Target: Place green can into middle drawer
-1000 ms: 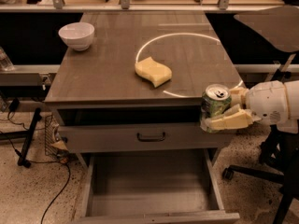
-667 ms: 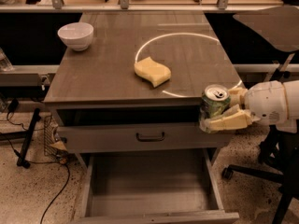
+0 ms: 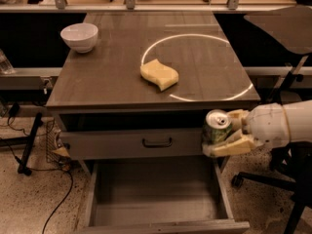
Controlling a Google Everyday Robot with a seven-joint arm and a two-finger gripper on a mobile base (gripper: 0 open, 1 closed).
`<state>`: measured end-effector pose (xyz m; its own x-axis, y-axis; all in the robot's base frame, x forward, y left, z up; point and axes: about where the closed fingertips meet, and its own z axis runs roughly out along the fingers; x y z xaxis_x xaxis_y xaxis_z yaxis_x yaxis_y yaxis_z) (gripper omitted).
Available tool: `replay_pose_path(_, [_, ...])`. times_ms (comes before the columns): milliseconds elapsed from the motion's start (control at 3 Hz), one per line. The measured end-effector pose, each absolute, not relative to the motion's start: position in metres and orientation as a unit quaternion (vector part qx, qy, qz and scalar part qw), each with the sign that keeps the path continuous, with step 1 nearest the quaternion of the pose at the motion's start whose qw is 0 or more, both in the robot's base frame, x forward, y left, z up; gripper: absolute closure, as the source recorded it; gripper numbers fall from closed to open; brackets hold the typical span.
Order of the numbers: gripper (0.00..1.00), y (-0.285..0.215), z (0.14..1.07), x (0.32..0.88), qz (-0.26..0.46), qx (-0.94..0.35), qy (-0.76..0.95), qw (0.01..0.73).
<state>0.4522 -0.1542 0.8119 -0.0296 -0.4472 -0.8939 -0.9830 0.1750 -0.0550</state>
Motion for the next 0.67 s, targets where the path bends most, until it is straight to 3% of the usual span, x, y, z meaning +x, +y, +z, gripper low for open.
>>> replay_pose_path(667, [1.00,-0.104,0.681,0.404,0.322,-0.603,0.598,0.420])
